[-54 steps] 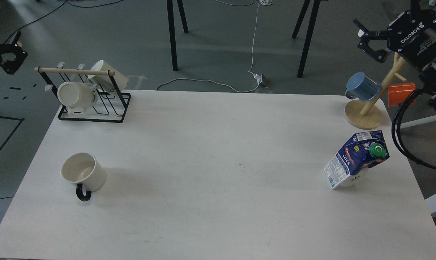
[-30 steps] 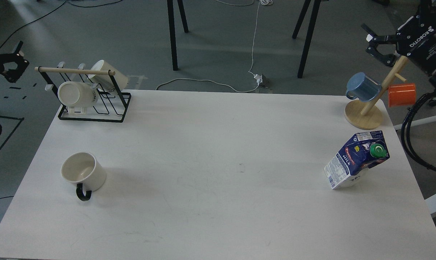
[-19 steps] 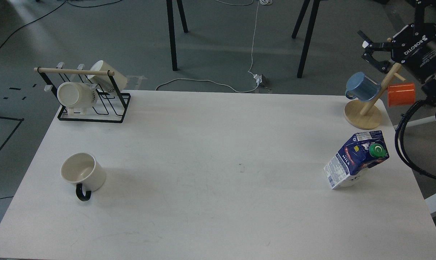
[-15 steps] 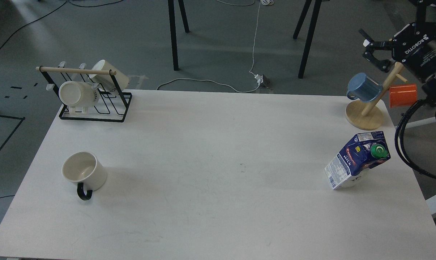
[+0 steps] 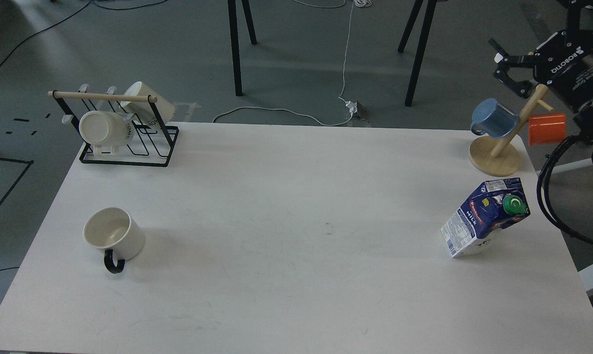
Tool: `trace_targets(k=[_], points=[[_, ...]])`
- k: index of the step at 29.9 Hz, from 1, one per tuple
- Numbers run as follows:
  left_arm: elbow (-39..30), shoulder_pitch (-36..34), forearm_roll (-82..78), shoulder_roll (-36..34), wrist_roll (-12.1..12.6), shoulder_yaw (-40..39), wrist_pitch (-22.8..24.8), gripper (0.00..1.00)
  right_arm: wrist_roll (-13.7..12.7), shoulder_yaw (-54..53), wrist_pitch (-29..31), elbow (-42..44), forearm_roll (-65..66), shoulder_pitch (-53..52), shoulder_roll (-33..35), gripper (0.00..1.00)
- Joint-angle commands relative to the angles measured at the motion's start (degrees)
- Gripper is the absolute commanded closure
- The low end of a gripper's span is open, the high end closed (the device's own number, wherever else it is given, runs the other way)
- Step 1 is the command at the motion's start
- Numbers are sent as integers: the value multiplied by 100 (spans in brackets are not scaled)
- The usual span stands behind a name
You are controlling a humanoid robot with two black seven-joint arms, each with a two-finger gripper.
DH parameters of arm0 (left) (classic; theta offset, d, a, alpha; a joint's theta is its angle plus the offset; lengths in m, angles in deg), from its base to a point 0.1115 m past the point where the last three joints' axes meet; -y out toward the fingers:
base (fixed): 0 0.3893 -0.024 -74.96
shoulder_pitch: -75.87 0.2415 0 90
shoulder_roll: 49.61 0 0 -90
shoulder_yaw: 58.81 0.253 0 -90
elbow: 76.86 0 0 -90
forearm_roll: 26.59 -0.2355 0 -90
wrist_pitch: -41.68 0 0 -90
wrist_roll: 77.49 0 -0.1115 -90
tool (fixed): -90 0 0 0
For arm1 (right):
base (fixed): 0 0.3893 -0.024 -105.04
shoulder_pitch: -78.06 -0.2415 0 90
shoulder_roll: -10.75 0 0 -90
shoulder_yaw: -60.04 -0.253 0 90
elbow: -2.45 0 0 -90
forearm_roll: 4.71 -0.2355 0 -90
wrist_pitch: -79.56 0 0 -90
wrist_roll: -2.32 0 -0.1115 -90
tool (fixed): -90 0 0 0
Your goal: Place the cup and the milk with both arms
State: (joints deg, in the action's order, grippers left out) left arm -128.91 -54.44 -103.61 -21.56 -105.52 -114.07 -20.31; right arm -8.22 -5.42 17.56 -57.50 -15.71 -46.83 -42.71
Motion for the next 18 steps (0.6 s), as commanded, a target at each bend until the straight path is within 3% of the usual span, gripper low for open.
trace_targets(k=[1,9,18], points=[[-690,41,-1077,-63,3,436,-1,1,0,-2,0,1,1,-1,20,1],[-956,-65,-1457,-37,3,1219,-1,0,0,-2,0,1,1,17,29,1],[-885,85,-1817,218,3,1430,-1,0,0,-2,0,1,10,17,11,1]])
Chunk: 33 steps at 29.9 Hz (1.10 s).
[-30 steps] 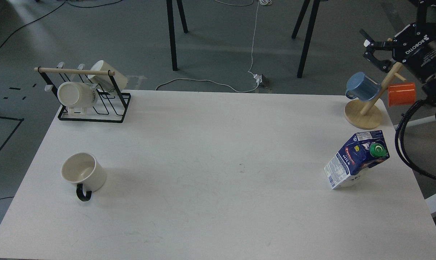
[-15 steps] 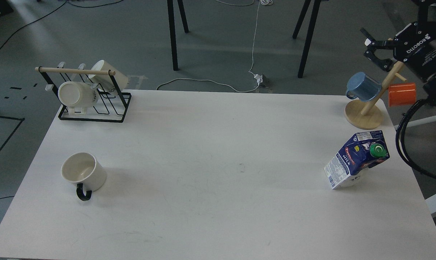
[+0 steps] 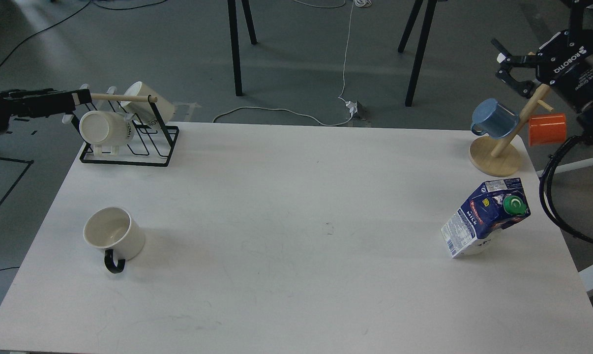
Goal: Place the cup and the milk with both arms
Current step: 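Reach the left gripper down to the white mug's rim and grasp it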
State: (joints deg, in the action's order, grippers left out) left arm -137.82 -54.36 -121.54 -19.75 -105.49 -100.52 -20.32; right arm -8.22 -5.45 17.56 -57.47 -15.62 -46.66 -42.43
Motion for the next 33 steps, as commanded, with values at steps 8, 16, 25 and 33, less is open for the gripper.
trace_targets(k=[8,16,25,33], points=[[-4,103,-401,55,0,1121,0,0,-1,1,0,15,1,62,1,1],[49,165,-463,2,0,1658,0,0,0,1,0,7,1,159,-17,1],[216,709,-542,55,0,1658,0,1,-1,1,0,7,1,176,-8,1],[638,851,-542,406,0,1781,0,1,0,10,0,7,1,185,-8,1]])
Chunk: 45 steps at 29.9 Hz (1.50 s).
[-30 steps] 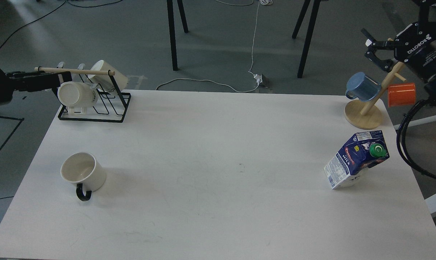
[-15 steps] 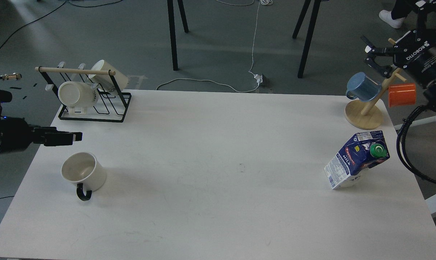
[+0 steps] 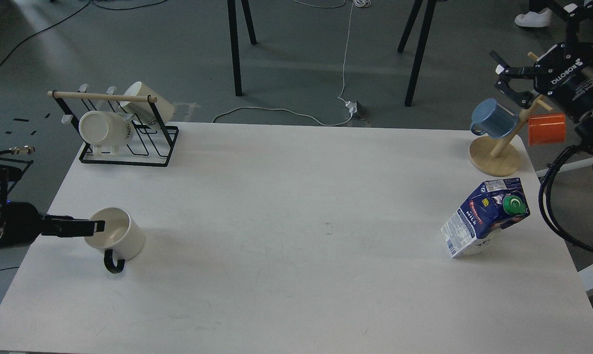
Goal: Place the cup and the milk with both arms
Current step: 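Reach the left gripper down to the white mug's rim and grasp it, then carry the white mug with the left gripper toward table center and lower it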
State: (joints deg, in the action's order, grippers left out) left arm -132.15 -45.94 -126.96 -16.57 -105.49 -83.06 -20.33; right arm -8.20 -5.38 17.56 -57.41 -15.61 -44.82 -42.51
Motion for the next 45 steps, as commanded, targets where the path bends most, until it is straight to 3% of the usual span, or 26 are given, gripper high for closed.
trace_targets(k=[1,5,10,16,20,24,25,30,45], points=[[72,8,0,123,0,34,0,1,-3,3,0,1,0,0,0,1],[133,17,0,237,0,34,0,1,-3,3,0,1,0,18,8,1],[729,8,9,614,0,34,0,2,-3,-14,0,-8,0,88,35,1],[1021,-18,9,773,0,34,-128,9,-3,-14,0,-8,0,132,52,1],[1021,-36,0,773,0,34,-145,36,6,-14,0,-8,0,141,52,1],[995,-27,-79,773,0,34,-215,89,-3,-14,0,-8,0,141,52,1],[968,-27,-140,773,0,34,-346,93,6,-14,0,-8,0,141,52,1],[889,-9,-387,765,0,244,-1147,98,6,-23,0,-8,0,167,52,1],[837,-193,-378,677,0,333,-1191,99,6,-23,0,-8,0,167,52,1]])
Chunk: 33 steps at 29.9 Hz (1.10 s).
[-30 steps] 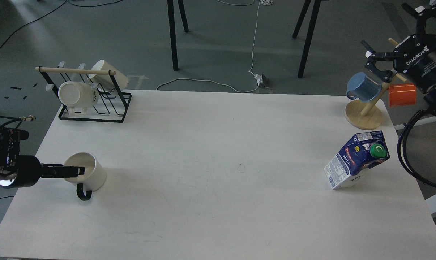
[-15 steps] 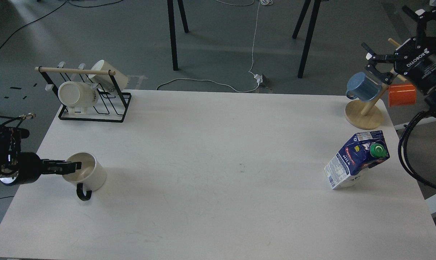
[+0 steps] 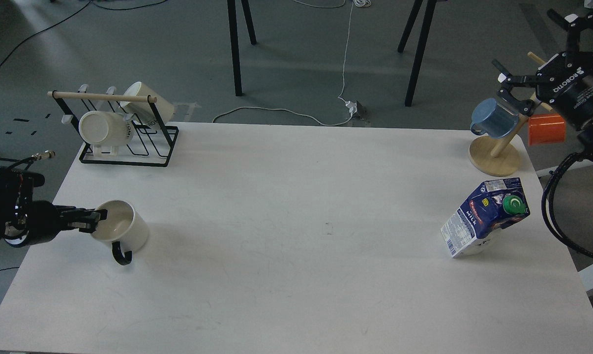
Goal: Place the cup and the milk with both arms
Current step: 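Carry the white mug with the left gripper toward table center and lower it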
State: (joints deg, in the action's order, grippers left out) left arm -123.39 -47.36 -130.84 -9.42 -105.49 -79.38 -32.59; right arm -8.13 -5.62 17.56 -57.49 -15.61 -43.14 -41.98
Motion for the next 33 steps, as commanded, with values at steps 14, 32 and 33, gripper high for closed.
trace_targets(k=[14,32,33], points=[[-1270,-1589,-999,1314,0,26,1010,99,-1,0,0,88,26,0,26,1],[-1060,-1467,-2075,3205,0,97,1227,99,0,9,0,141,26,35,132,1],[-1060,-1467,-2075,3205,0,114,1227,99,0,9,0,132,26,44,132,1]])
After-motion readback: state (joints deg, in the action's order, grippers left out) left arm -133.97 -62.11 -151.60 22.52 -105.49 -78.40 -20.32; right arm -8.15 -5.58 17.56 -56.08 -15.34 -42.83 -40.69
